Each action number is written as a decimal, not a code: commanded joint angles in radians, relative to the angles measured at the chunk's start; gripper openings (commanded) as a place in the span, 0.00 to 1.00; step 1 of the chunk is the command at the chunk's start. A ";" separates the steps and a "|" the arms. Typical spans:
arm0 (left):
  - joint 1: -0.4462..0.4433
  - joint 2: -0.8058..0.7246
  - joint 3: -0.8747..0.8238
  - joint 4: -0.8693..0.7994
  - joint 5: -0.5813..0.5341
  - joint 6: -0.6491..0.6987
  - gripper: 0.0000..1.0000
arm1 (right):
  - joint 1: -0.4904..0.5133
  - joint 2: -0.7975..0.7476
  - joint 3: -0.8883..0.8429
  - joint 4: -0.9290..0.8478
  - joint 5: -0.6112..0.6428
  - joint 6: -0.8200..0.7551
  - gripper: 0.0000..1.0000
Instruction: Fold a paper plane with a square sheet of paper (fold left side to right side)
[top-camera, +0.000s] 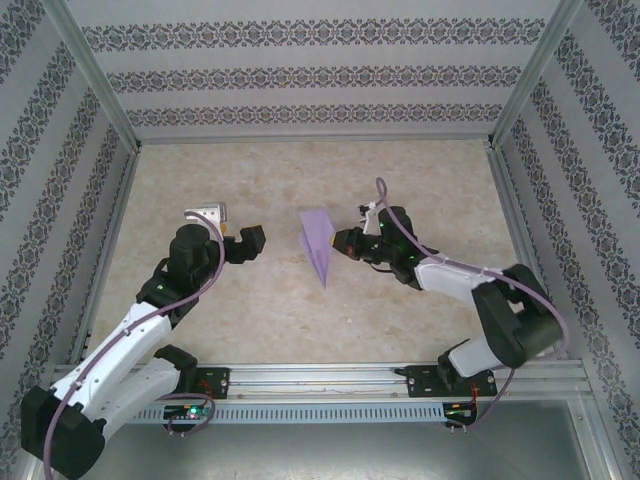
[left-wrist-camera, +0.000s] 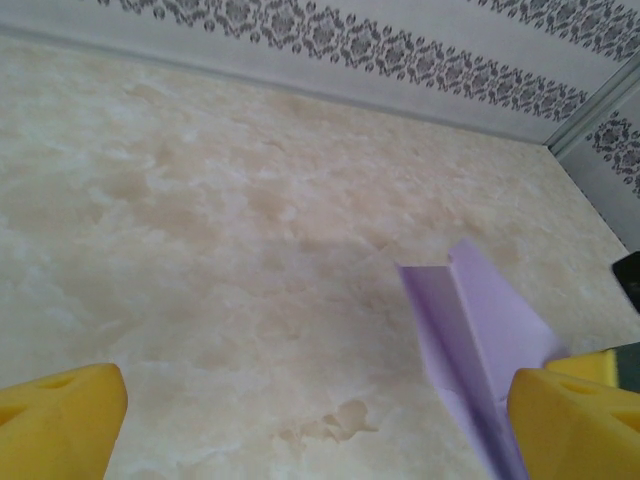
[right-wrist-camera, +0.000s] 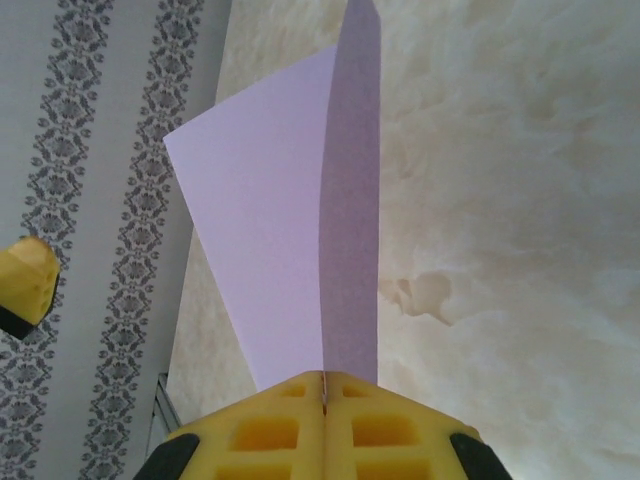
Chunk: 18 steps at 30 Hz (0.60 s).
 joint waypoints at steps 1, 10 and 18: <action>0.034 0.042 0.042 -0.025 0.095 -0.068 0.97 | 0.029 0.095 -0.017 0.204 -0.014 0.072 0.00; 0.077 0.142 0.059 -0.047 0.215 -0.116 0.87 | 0.027 0.350 -0.052 0.406 -0.002 0.148 0.00; 0.091 0.164 0.052 -0.045 0.228 -0.113 0.86 | 0.016 0.345 -0.074 0.394 0.015 0.127 0.02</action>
